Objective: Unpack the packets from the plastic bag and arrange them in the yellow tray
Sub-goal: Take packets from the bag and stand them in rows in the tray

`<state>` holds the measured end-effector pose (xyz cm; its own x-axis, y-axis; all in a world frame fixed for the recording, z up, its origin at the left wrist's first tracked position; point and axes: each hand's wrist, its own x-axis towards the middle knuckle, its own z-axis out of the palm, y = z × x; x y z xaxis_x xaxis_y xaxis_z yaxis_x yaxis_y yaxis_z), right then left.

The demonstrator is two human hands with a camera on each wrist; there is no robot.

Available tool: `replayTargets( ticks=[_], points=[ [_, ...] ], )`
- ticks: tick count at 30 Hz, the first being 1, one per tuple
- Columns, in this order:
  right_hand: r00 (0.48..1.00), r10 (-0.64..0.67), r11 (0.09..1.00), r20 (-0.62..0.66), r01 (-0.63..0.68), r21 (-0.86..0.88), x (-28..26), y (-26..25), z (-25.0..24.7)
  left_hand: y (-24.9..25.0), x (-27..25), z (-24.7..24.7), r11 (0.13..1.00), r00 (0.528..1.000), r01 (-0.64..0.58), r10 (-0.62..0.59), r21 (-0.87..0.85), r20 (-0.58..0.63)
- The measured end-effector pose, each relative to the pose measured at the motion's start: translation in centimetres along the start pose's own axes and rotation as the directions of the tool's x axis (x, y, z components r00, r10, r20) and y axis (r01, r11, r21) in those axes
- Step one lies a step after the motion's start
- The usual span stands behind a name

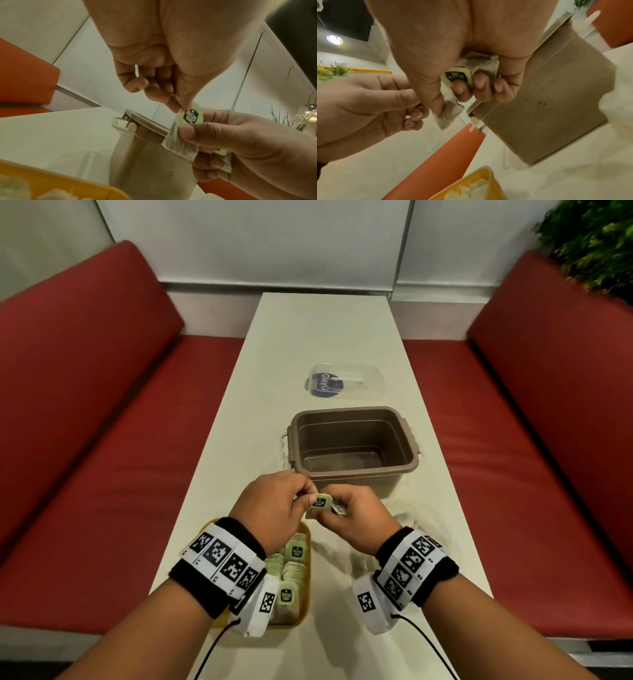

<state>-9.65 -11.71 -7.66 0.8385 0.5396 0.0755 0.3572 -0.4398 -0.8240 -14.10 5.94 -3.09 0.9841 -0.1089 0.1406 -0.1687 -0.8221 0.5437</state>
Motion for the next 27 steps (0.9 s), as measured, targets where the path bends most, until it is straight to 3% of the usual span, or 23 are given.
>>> replayTargets(
  ticks=[4, 8, 15, 19, 27],
  points=[
    [0.998, 0.042, 0.998, 0.054, -0.039, -0.051, 0.4, -0.4, 2.5, -2.6, -1.3, -1.1, 0.996, 0.996, 0.094, -0.094, -0.003, 0.002],
    [0.982, 0.167, 0.985, 0.09, -0.162, -0.059, 0.1, -0.6, 3.9, -5.5, -3.2, -1.9, 0.969, 0.973, 0.221, -0.227, 0.111, 0.044],
    [0.976, 0.181, 0.983, 0.119, -0.181, -0.011, 0.0, -0.9, 6.2, -9.1, -6.6, -0.1, 0.882, 0.855, 0.36, -0.443, 0.305, 0.27],
    [0.974, 0.177, 0.983, 0.141, -0.182, 0.019, 0.0, -0.9, 7.3, -9.8, -7.1, 1.6, 0.852, 0.812, 0.459, -0.518, 0.252, 0.271],
    [0.981, 0.187, 0.976, 0.046, -0.191, 0.103, -0.4, 0.3, 8.3, -10.5, -8.8, 4.4, 0.8, 0.757, 0.588, -0.597, 0.123, 0.266]
  ],
)
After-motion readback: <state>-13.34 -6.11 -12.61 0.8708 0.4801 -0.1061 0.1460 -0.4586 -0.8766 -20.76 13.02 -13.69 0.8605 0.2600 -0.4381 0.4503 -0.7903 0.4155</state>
